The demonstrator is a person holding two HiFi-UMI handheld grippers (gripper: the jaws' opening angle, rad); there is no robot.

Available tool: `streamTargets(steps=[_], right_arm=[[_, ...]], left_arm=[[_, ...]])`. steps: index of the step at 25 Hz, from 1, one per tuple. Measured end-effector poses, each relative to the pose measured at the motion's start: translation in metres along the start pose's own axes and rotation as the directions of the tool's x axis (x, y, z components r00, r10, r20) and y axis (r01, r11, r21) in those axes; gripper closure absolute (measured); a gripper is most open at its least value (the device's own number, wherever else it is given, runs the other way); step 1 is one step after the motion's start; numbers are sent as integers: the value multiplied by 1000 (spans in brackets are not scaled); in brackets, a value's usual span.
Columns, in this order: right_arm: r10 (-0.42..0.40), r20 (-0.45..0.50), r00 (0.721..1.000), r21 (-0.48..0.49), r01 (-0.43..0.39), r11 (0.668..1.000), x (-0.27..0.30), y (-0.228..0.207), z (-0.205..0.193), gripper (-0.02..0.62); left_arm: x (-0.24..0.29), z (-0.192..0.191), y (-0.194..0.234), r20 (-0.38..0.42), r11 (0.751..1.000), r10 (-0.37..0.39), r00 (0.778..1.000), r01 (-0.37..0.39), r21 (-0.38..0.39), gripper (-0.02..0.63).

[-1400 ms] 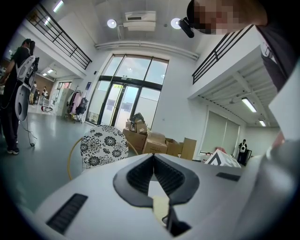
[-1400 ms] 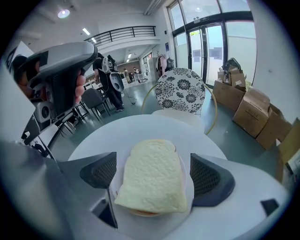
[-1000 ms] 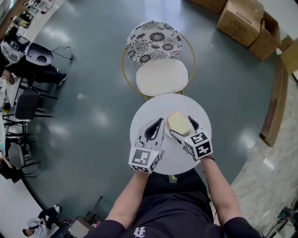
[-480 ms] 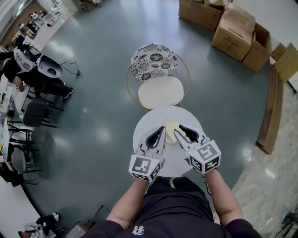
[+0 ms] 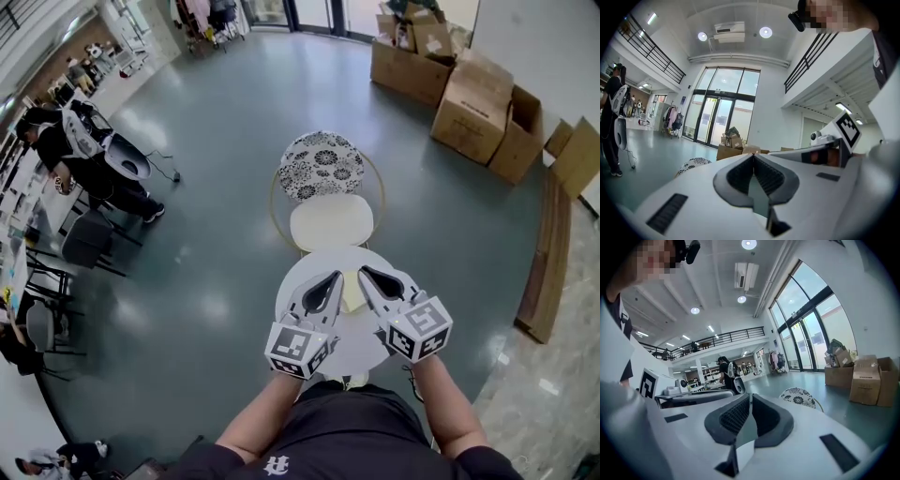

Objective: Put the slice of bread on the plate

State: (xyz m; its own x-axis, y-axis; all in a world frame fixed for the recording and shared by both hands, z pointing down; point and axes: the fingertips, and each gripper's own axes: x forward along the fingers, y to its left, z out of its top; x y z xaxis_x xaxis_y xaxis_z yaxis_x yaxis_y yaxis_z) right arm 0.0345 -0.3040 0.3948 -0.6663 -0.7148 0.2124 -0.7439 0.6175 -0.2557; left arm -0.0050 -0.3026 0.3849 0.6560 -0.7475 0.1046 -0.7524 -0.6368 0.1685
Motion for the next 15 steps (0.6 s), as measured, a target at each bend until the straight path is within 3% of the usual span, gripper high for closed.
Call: streamTargets(steps=[8, 15], right_arm=[[26, 60, 998, -24, -24, 999, -16, 13, 32, 588], [2, 74, 997, -72, 3, 997, -27, 14, 46, 589]], left_arm=[[-15, 37, -18, 48, 1000, -2, 999, 1, 17, 597], [-14, 52, -30, 47, 999, -18, 999, 16, 35, 597]])
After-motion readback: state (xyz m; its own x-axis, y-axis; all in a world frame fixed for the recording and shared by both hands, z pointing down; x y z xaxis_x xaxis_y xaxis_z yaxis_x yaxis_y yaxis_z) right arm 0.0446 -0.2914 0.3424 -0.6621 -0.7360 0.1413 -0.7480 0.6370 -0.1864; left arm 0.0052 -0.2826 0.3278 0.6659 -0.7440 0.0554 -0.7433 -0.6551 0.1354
